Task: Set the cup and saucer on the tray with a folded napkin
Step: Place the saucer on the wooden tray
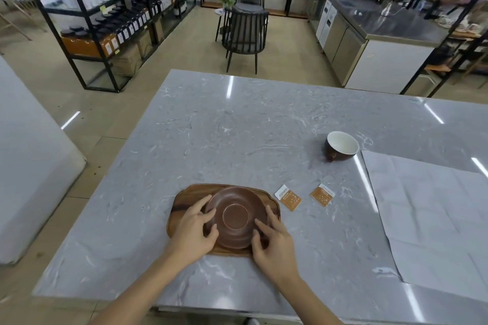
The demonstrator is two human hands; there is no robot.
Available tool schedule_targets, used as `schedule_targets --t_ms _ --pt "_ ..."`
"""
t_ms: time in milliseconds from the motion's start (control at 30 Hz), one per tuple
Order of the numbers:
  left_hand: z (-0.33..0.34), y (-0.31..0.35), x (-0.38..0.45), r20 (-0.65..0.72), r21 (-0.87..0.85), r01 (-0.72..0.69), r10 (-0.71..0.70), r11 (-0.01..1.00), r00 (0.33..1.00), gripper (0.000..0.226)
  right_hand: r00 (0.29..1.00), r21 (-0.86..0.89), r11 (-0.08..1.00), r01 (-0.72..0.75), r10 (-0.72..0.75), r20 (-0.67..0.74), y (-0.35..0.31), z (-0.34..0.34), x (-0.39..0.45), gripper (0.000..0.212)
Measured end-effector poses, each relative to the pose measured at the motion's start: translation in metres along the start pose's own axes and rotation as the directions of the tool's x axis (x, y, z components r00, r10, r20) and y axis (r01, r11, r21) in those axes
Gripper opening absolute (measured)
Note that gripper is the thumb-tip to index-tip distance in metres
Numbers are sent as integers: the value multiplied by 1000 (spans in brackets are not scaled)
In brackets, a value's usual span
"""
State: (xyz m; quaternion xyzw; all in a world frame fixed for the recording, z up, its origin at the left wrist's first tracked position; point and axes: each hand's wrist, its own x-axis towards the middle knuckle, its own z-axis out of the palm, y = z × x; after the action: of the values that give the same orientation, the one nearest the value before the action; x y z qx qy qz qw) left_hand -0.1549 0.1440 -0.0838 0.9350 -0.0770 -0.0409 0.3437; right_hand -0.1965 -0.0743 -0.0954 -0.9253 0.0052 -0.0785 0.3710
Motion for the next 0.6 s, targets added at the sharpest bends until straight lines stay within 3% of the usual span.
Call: schedule_targets --t_ms 167,433,600 --pt "2 -1 -4 -35 -49 -18 17 999 999 47 999 36 999 -8 9 -46 -1 5 -1 30" --pt "11 -17 -23 45 -8 -91 91 996 995 87 998 72 996 59 -58 -17 10 11 -18 62" --pt "12 -18 -21 76 6 -80 80 997 994 88 997 73 994 78 -76 -28 7 14 -20 47"
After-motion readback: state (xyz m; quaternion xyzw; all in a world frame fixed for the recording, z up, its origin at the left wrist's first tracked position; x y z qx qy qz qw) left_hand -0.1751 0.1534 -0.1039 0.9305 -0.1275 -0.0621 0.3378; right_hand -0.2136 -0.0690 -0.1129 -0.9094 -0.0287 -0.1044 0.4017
